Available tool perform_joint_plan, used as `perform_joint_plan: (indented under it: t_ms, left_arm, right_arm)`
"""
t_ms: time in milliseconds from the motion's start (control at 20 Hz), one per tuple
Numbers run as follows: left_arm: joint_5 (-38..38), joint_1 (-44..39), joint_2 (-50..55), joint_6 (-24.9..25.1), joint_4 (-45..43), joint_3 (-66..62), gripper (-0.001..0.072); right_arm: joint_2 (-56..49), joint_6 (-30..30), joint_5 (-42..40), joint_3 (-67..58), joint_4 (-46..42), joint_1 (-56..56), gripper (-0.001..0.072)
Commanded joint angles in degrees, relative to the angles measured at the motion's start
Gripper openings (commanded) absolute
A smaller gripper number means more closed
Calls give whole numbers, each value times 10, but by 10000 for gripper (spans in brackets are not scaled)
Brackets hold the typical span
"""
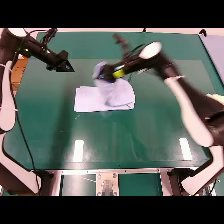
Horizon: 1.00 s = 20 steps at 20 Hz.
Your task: Fold the shirts.
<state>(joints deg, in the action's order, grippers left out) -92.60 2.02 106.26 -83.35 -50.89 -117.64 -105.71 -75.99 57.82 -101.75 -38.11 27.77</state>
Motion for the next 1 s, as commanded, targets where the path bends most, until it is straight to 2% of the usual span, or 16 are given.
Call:
perform_joint_plan:
  t_ms: [0,150,250,500,650,950]
  left_arm:
    - [-8,18,-4,-2,-2,-1,23]
    - [-9,19,-4,6,-2,-1,23]
    - [-9,19,-4,9,-2,-1,23]
    - [-9,19,-4,9,-2,-1,23]
    - [-6,19,-4,8,-2,-1,23]
    - [9,19,-4,-3,-1,-1,23]
  right_arm:
    - [-87,-1,-164,-5,47,108,568]
    - [-68,-1,-33,-27,-23,64,567]
    - [-32,-12,57,-32,-35,-19,567]
    - [10,-38,198,-22,-35,-251,567]
    - [10,-37,207,55,-35,-318,567]
    - [-8,6,106,224,0,-299,567]
